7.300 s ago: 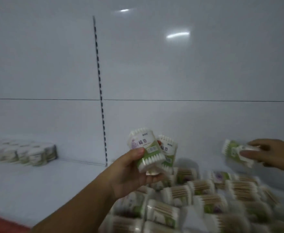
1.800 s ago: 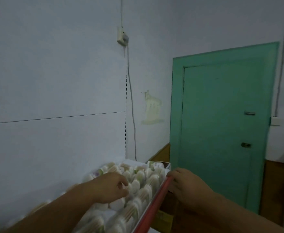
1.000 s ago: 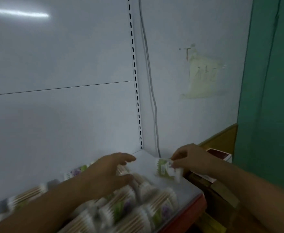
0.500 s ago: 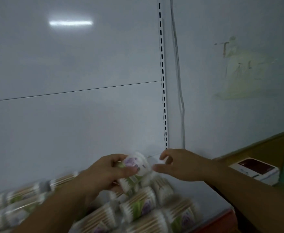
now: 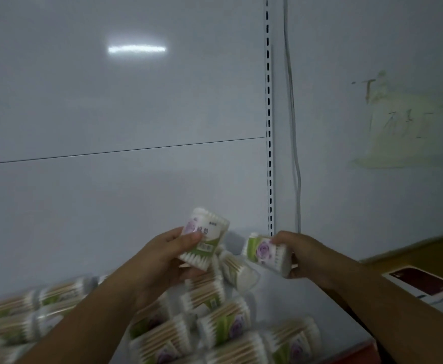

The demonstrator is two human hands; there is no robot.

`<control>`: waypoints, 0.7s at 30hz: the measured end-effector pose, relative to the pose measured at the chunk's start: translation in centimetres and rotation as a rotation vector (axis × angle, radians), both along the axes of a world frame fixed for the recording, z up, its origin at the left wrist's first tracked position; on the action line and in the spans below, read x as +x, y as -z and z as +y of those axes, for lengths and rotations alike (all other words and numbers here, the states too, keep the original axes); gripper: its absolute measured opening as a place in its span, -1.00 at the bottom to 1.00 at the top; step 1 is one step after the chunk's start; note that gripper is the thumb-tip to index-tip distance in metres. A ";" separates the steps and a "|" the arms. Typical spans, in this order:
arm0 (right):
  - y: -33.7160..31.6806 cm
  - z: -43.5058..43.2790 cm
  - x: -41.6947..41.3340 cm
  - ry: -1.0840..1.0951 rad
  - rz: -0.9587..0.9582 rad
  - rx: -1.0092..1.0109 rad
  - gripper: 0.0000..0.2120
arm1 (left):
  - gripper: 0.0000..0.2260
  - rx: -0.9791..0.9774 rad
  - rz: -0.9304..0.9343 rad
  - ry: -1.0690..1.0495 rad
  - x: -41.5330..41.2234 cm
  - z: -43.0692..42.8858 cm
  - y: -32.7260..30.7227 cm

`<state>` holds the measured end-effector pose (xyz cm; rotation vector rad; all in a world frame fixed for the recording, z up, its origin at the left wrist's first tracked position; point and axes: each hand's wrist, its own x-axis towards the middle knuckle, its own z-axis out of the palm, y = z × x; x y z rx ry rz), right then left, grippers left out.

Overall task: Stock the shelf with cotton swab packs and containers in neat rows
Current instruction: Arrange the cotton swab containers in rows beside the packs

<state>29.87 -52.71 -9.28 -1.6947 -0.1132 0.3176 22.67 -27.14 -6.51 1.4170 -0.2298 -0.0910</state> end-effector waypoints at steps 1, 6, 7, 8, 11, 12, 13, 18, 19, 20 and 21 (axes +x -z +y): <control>-0.8 0.5 -0.2 -0.032 -0.036 0.018 -0.82 | -0.46 0.012 -0.014 0.051 -0.2 -0.2 -0.2; -4.2 5.1 -1.4 -0.119 -0.274 -0.043 -0.61 | -0.24 -0.062 0.058 0.240 -0.8 -0.9 -0.7; -4.6 5.8 -1.5 -0.130 -0.291 -0.074 -0.53 | -0.27 -0.112 0.072 0.235 -0.8 -0.8 -0.8; -4.9 6.2 -1.6 -0.151 -0.290 -0.094 -0.46 | -0.31 -0.163 0.081 0.211 -0.8 -0.5 -0.8; -4.9 6.6 -1.0 -0.201 -0.252 -0.078 -0.38 | -0.35 -0.319 0.080 0.143 -1.5 0.5 -0.4; -4.6 6.4 -0.4 -0.180 -0.249 -0.092 -0.40 | -0.34 -0.371 0.071 0.132 -1.8 0.7 -0.3; -3.9 6.1 0.2 -0.153 -0.257 -0.161 -0.44 | -0.35 -0.415 0.057 0.126 -2.2 0.9 -0.2; 1.6 5.3 3.2 -0.338 -0.339 -0.915 -0.44 | -0.37 -0.643 0.012 0.032 -4.1 1.6 -0.2; 2.2 5.5 3.5 -0.326 -0.353 -0.936 -0.48 | -0.37 -0.673 0.004 0.023 -4.4 1.7 -0.2; 2.4 5.6 3.9 -0.298 -0.373 -0.938 -0.56 | -0.37 -0.697 -0.002 0.012 -4.8 1.8 -0.1; 2.3 5.6 4.4 -0.279 -0.385 -0.950 -0.63 | -0.36 -0.714 -0.007 -0.002 -5.1 2.0 0.0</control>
